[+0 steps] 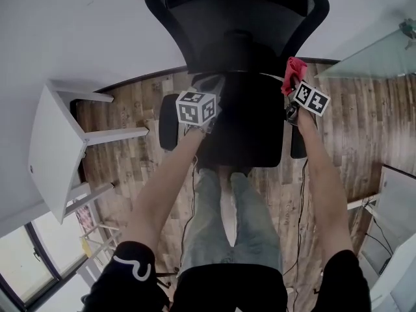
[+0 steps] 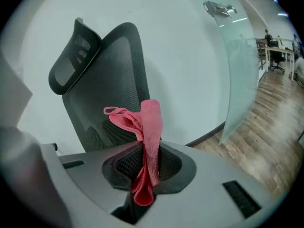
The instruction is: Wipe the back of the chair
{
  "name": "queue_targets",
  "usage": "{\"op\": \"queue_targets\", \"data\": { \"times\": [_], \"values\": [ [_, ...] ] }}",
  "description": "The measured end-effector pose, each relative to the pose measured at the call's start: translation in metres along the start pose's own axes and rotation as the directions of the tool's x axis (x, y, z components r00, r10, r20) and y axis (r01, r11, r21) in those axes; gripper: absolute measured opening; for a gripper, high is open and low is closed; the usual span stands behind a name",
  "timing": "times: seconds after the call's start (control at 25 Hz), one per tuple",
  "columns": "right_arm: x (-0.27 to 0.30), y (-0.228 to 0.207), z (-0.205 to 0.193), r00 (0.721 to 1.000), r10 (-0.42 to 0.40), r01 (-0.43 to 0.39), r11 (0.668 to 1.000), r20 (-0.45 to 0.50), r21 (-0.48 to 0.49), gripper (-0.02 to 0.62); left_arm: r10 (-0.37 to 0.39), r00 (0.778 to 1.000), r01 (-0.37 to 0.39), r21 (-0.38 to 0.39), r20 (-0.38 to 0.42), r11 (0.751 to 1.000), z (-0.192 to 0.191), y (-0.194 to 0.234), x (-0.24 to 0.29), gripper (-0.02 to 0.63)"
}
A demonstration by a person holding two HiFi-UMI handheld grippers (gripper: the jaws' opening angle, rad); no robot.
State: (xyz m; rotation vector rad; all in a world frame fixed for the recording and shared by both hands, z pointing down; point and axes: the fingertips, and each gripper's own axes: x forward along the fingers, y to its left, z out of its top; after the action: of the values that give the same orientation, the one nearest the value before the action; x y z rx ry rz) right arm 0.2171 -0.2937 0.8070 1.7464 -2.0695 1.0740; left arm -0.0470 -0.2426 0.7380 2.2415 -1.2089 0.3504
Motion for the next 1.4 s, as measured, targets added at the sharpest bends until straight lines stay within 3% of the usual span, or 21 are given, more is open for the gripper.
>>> {"op": "queue_targets", "data": {
  "times": [0.2,0.36,0.56,0.76,1.04,1.4],
  "values": [
    [-0.049,0.024,0.012,0.996,0.084,-0.084,0.996,-0.005,-0.033,0.071,-0.004,0.999,0.004,-0.008,0.037,1.000,0.019,-0.033,-0.023,0.025],
    [-0.089,0.061,0.023,0.980,0.200,-0.199,0.978,0.007,-0.053,0.072,0.014,0.996,-0.016,0.023,0.086,1.000,0.038,-0.058,-0.054,0.025],
    [-0.149,0.118,0.023,0.942,0.333,-0.328,0.939,0.038,-0.099,0.072,0.040,0.984,-0.050,0.055,0.171,0.997,0.059,-0.083,-0.117,0.025],
    [-0.217,0.174,0.019,0.889,0.457,-0.443,0.874,0.033,-0.199,0.072,0.053,0.971,-0.077,0.098,0.234,0.992,0.067,-0.110,-0.184,0.025],
    [-0.311,0.219,0.005,0.862,0.506,-0.479,0.814,-0.003,-0.328,0.071,0.067,0.952,-0.088,0.056,0.298,0.995,0.053,-0.158,-0.276,0.025],
    [-0.411,0.230,0.001,0.879,0.475,-0.439,0.841,0.046,-0.316,0.071,0.120,0.941,-0.132,0.018,0.317,0.991,0.045,-0.212,-0.362,0.025]
  ]
}}
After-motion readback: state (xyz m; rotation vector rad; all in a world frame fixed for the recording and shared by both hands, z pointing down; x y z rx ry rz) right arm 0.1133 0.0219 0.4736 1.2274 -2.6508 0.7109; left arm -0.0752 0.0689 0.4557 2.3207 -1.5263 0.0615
